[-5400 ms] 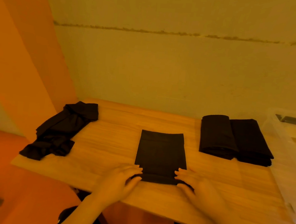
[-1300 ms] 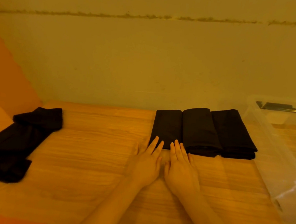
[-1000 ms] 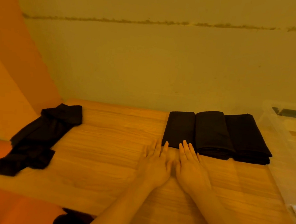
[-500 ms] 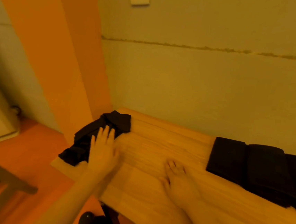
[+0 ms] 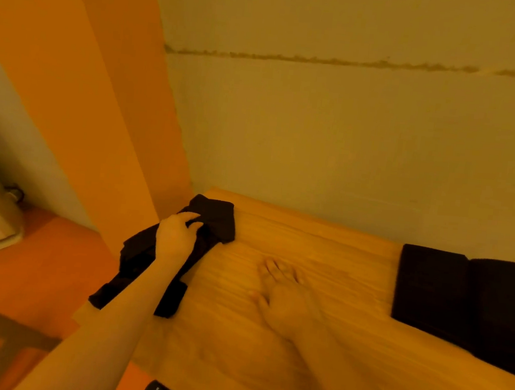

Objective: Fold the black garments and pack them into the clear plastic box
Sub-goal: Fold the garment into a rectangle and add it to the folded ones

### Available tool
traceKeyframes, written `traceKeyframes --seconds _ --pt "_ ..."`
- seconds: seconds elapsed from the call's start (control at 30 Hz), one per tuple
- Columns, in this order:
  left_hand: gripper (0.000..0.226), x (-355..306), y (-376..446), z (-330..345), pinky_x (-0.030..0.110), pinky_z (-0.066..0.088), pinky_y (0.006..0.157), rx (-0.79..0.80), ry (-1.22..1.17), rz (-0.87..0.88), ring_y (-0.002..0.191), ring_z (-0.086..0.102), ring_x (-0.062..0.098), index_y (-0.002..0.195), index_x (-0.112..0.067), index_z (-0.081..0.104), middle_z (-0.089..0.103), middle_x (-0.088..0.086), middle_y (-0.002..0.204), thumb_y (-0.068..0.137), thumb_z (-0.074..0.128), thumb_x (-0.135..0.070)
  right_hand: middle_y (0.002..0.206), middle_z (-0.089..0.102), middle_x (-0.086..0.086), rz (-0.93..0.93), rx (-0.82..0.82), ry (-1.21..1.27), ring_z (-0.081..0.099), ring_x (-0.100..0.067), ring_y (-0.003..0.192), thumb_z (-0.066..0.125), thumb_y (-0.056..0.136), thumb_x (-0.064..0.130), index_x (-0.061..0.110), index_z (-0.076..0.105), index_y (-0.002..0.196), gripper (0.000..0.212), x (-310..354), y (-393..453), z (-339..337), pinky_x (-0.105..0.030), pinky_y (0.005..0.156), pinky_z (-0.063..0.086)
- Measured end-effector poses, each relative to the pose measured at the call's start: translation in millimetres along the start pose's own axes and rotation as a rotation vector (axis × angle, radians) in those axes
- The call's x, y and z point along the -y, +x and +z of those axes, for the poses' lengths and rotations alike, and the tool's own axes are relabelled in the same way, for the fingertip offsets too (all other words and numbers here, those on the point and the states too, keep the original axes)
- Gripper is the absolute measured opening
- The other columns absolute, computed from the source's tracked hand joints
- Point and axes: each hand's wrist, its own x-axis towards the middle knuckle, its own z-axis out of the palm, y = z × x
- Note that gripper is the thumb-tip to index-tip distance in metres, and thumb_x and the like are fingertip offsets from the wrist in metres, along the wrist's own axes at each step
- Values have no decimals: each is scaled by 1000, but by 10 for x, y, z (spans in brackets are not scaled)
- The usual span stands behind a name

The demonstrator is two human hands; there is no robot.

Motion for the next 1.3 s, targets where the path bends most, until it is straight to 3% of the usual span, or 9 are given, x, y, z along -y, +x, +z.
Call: traceKeyframes --seconds 0.13,0.27,0.4,0.47,0.53,0.73,0.9,1.13,1.3 --pt "23 -249 -66 -226 16 40 65 63 -96 68 73 59 15 101 -4 70 69 7 90 87 64 -21 157 11 2 28 -41 166 6 -13 144 25 95 54 23 11 149 64 -24 -26 -22 -35 116 1" --pt "15 -750 -232 -527 15 34 53 234 -126 212 58 50 -2 82 -10 71 60 -7 70 86 65 -23 153 20 8 124 -168 888 17 -13 141 60 87 31 32 22 145 69 12 -136 -299 -33 113 21" --pt "27 -1320 -446 -716 40 46 62 351 -171 268 70 63 26 80 -1 70 66 20 76 86 64 -26 116 52 23 -66 -295 1135 48 12 104 71 79 13 28 52 121 49 147 -204 -829 -9 84 42" --pt "27 -1564 -505 -825 42 49 65 399 -186 300 74 62 34 83 0 70 67 21 81 87 64 -26 80 63 15 -93 -352 1139 57 10 70 68 82 11 24 62 86 15 126 -257 -1039 -13 62 43" --pt "18 -1721 -514 -963 30 50 61 454 -216 285 66 62 21 75 -10 69 66 9 73 86 65 -24 62 57 8 -56 -408 1122 52 6 50 65 84 9 17 60 69 18 -25 -346 -1209 -17 55 38" --pt "3 -1877 -483 -1270 18 50 67 890 13 238 77 65 7 84 -21 69 69 -5 83 83 68 -24 71 61 -1 -103 -184 895 56 -5 60 55 92 15 -1 65 89 19 -484 -754 -1879 -11 52 43" --pt "16 -1920 -448 -1316 24 49 87 846 -264 194 92 64 12 85 -15 68 70 -3 91 92 55 -21 62 64 8 -66 -186 895 61 -1 57 43 97 24 13 62 73 32 -753 -1013 -2359 -11 54 45" --pt "31 -2238 -462 -1313 34 43 69 522 -433 219 77 57 27 85 -4 63 62 19 86 95 49 -30 82 62 -13 -40 -383 847 59 -21 73 43 97 29 -2 61 91 37 -866 -1170 -2766 -27 66 47" --pt "30 -2457 -439 -1506 26 42 60 438 -466 262 70 54 25 84 -7 60 57 16 79 94 51 -33 72 62 -3 -29 -475 839 57 -14 63 46 96 28 13 61 75 30 -933 -1284 -3034 -19 55 46"
